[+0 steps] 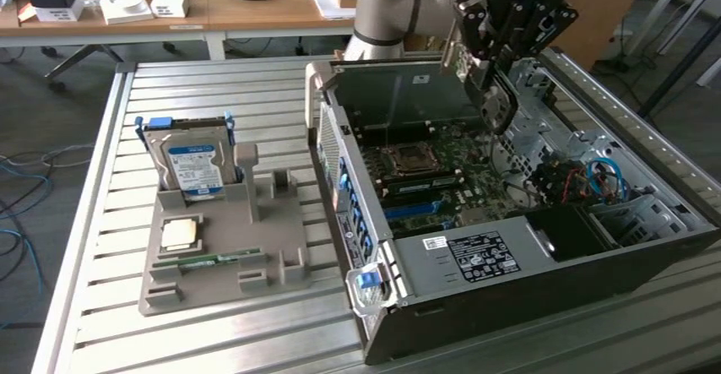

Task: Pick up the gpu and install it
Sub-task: 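Pick up the gpu and move the gpu toward the slot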

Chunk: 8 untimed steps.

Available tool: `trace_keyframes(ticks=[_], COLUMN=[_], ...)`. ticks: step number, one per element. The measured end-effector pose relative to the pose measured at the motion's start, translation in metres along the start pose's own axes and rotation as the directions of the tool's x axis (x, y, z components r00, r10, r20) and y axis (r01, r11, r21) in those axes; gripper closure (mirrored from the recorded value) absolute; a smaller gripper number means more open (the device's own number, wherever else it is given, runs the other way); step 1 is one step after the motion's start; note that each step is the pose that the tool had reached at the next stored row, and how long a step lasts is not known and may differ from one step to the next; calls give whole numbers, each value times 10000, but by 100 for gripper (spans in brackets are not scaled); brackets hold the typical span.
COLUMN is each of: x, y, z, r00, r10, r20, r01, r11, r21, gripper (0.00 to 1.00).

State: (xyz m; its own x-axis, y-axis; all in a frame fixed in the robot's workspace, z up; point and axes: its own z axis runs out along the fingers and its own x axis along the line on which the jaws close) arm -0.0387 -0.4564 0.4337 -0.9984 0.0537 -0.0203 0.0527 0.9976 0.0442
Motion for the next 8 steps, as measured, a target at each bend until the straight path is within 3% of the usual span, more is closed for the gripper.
trace_keyframes(ticks=[8], x=[-124], y=[7], z=[3], r00=[10000], r10=[-1], r20=[-1], r01=[1], r11=[10000], r21=[0], gripper=[74])
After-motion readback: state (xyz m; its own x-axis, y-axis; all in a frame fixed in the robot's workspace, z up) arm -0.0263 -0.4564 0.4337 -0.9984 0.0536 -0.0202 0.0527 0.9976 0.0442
